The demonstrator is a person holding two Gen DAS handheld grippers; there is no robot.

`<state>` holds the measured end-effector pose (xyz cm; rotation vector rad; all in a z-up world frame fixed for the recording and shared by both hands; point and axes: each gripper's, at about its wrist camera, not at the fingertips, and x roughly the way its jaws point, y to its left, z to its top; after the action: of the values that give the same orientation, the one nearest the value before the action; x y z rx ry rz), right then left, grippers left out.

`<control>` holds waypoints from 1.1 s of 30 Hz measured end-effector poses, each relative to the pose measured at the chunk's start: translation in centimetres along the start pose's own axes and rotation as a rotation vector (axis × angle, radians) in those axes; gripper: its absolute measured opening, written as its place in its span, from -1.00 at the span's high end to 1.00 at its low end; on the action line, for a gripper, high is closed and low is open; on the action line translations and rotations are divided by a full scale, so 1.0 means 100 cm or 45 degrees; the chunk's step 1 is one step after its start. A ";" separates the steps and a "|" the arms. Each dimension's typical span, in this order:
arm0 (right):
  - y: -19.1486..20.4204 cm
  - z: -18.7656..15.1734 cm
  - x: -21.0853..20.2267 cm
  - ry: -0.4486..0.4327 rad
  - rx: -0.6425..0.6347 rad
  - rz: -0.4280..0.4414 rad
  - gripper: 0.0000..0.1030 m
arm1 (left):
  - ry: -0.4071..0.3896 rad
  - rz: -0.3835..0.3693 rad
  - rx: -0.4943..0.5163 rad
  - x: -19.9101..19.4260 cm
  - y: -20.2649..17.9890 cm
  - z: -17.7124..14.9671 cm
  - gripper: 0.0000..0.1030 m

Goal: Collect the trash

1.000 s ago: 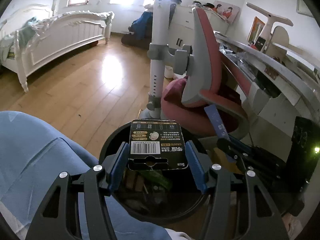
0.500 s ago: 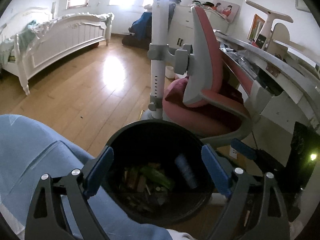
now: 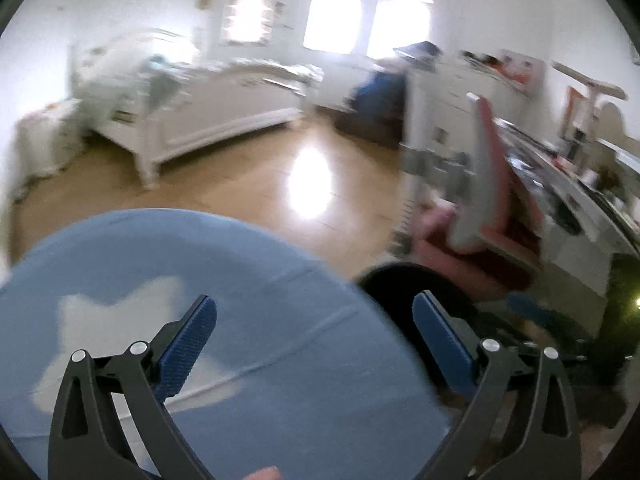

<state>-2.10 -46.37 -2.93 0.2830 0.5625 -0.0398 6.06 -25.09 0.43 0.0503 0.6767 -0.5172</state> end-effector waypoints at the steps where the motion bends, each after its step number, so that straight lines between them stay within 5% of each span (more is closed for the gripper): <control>1: 0.020 0.002 -0.001 0.002 -0.029 0.046 -0.76 | -0.008 0.070 -0.014 -0.012 0.016 -0.003 -0.90; 7: 0.132 0.005 -0.008 0.015 -0.205 0.278 -0.90 | -0.142 0.404 -0.099 -0.082 0.095 -0.042 -0.90; 10: 0.187 -0.005 -0.013 -0.036 -0.313 0.381 -0.90 | -0.162 0.501 -0.160 -0.105 0.129 -0.064 -0.90; 14: 0.232 -0.021 -0.004 -0.154 -0.403 0.373 -0.90 | -0.194 0.582 -0.236 -0.124 0.163 -0.087 -0.90; 26: 0.231 -0.033 -0.004 -0.462 -0.357 0.267 -0.90 | -0.277 0.588 -0.412 -0.135 0.200 -0.103 -0.90; 33: 0.225 -0.032 0.006 -0.400 -0.307 0.265 -0.90 | -0.299 0.578 -0.389 -0.137 0.196 -0.105 -0.90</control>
<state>-0.66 -23.88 -0.13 0.0953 0.2203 0.1820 0.13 0.22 -1.78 -0.1400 0.4863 0.0211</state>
